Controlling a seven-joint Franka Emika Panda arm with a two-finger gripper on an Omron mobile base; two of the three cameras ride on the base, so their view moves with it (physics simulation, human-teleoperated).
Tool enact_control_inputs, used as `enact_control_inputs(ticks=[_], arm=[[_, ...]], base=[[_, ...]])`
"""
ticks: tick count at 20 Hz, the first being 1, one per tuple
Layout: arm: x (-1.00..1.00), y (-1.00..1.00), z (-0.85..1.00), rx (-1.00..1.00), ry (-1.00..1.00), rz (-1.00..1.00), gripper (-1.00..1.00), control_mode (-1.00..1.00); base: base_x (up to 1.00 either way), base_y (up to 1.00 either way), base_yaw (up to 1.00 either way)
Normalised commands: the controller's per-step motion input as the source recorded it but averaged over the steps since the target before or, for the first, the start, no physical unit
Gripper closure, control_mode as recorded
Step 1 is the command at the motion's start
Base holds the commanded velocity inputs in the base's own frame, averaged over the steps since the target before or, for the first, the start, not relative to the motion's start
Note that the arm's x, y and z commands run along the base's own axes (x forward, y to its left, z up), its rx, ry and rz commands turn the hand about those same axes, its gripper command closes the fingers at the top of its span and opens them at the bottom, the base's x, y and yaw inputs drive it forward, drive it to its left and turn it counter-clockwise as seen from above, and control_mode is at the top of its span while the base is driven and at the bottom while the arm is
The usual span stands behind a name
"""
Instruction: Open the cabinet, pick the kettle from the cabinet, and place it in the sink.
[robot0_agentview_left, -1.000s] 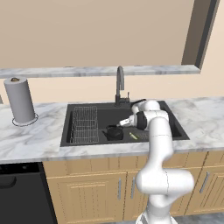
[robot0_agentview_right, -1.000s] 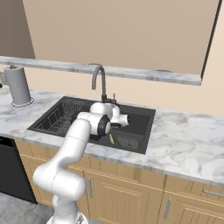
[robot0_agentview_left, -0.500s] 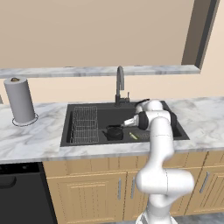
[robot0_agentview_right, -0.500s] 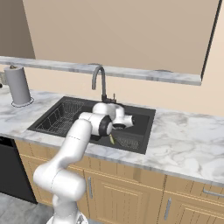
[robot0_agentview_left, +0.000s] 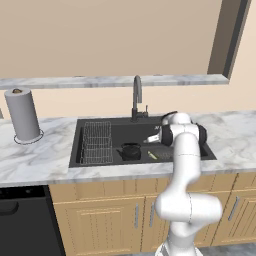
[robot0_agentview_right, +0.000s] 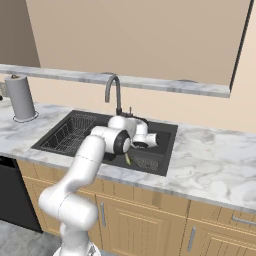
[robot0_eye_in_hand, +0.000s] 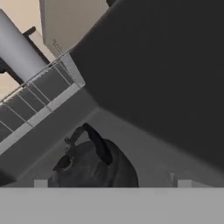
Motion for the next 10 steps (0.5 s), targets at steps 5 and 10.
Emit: enact_control_inputs(ticks=[5, 10], arm=[[-0.2, -0.11, 0.21, 0.0, -0.02, -0.09, -1.0, -1.0], [-0.22, -0.12, 0.22, -0.03, 0.0, -0.16, -1.0, -1.0]], base=[[0.0, 0.0, 0.0], [0.0, 0.0, 0.0]])
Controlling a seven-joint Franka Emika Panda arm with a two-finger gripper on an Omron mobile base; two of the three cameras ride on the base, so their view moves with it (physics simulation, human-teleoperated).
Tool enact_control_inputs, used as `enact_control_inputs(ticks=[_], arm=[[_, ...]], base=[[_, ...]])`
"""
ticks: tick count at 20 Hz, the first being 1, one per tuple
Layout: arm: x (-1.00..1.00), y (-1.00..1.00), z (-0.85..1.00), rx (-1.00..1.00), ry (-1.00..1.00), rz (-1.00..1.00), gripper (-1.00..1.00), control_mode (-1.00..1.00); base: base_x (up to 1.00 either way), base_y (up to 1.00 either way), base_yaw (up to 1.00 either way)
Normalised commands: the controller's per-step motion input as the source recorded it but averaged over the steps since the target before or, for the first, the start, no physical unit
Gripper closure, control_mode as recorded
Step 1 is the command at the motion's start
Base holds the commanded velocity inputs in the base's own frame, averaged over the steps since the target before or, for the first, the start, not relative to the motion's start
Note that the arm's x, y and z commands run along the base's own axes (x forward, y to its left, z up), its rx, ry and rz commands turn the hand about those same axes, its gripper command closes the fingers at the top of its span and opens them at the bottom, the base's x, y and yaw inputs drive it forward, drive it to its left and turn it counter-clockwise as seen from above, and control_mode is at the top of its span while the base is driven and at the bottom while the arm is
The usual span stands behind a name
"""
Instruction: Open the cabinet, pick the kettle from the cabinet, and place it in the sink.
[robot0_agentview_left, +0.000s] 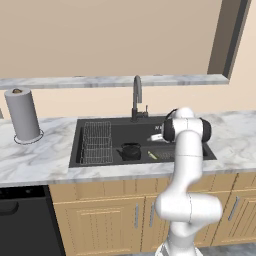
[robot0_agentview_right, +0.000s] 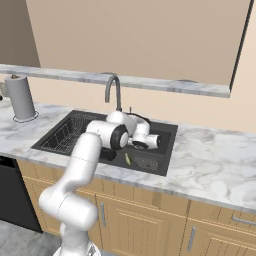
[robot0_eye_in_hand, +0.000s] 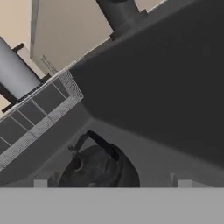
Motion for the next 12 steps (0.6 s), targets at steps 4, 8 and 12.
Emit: enact_control_inputs(ticks=[4, 8, 12], arm=[[-0.2, -0.16, 0.22, -0.05, 0.0, -0.16, -1.0, -1.0], [-0.2, -0.15, 0.3, -0.09, 0.08, -0.16, -1.0, -1.0], [-0.17, -0.12, 0.36, -0.13, 0.14, -0.11, -1.0, -1.0]], base=[[0.0, 0.0, 0.0], [0.0, 0.0, 0.0], [0.0, 0.0, 0.0]])
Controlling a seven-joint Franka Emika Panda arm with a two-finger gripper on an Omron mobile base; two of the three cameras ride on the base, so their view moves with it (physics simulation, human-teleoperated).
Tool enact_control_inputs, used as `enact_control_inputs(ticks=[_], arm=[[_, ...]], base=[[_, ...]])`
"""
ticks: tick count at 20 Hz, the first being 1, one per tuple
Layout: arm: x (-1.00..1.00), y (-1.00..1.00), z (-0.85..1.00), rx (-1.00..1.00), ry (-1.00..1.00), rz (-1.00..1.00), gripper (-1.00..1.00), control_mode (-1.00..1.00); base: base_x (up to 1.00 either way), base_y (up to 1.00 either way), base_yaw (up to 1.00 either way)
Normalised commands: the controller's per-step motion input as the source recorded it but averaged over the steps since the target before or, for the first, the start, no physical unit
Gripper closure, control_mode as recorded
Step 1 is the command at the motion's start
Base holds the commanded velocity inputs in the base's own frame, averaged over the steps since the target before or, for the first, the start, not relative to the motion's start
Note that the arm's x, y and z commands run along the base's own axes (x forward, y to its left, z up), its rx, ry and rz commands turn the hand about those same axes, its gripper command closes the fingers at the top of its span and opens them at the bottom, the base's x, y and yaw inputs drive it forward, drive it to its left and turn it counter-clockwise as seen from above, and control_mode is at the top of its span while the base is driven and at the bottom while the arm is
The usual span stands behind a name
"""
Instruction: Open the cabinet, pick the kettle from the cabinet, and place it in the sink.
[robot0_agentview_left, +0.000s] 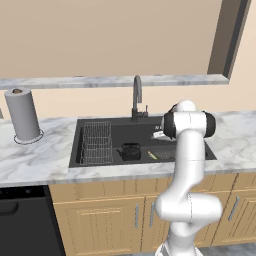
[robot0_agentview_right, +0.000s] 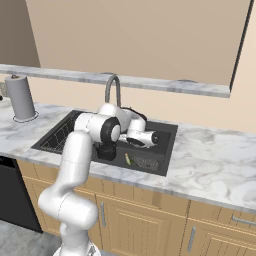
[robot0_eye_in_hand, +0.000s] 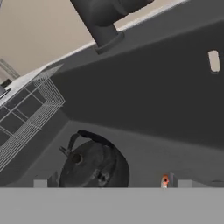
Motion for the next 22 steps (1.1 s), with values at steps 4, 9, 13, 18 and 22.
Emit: enact_control_inputs(ticks=[4, 9, 13, 18, 22], arm=[[-0.22, -0.1, 0.34, -0.13, 0.05, -0.06, -1.0, -1.0], [-0.28, -0.14, 0.31, -0.1, 0.02, -0.03, -1.0, -1.0], [-0.38, -0.2, 0.27, -0.05, 0.0, 0.0, -1.0, -1.0], [-0.4, -0.13, 0.29, -0.02, -0.01, 0.0, -1.0, -1.0], [-0.4, -0.05, 0.37, 0.0, -0.11, 0.0, -1.0, -1.0]], base=[[0.0, 0.0, 0.0], [0.0, 0.0, 0.0], [0.0, 0.0, 0.0], [0.0, 0.0, 0.0], [0.0, 0.0, 0.0]])
